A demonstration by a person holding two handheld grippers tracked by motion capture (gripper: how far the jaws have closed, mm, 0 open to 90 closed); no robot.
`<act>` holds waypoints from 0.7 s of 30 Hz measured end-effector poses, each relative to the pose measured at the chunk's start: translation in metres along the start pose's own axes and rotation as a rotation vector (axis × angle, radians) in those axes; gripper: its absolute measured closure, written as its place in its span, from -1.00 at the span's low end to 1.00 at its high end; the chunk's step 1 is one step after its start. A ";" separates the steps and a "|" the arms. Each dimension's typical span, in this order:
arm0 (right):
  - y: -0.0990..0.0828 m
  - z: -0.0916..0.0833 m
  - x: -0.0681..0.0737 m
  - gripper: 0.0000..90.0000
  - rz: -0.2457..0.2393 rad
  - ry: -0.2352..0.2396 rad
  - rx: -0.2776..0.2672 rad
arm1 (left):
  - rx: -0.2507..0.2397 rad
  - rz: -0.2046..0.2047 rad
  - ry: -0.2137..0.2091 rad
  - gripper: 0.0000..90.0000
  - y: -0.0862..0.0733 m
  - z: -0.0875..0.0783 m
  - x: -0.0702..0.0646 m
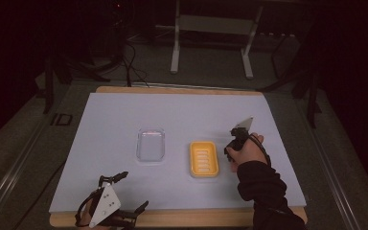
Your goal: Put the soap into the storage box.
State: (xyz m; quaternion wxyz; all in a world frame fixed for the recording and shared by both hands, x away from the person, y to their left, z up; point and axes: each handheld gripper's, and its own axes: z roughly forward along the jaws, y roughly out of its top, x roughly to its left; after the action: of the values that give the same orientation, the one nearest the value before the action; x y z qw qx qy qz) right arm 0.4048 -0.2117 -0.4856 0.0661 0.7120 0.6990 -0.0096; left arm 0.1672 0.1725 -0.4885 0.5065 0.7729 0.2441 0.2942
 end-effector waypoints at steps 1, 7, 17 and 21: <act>0.000 -0.002 0.001 -0.16 -0.017 -0.009 -0.002 | 0.000 -0.001 0.000 -0.99 0.000 0.000 0.000; 0.000 -0.010 0.002 -0.16 -0.041 0.003 0.015 | -0.001 0.000 0.000 -0.99 0.000 0.000 0.000; 0.001 -0.027 0.001 -0.16 -0.055 0.006 -0.001 | 0.003 -0.001 0.000 -0.99 0.000 0.000 0.000; 0.002 -0.037 0.002 -0.16 -0.061 0.002 0.000 | 0.003 -0.001 0.001 -0.99 0.000 0.000 0.000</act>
State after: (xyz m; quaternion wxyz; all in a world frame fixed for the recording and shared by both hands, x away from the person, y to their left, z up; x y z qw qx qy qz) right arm 0.4043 -0.2057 -0.4493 0.0653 0.6905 0.7203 -0.0110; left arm 0.1675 0.1723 -0.4886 0.5055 0.7733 0.2450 0.2938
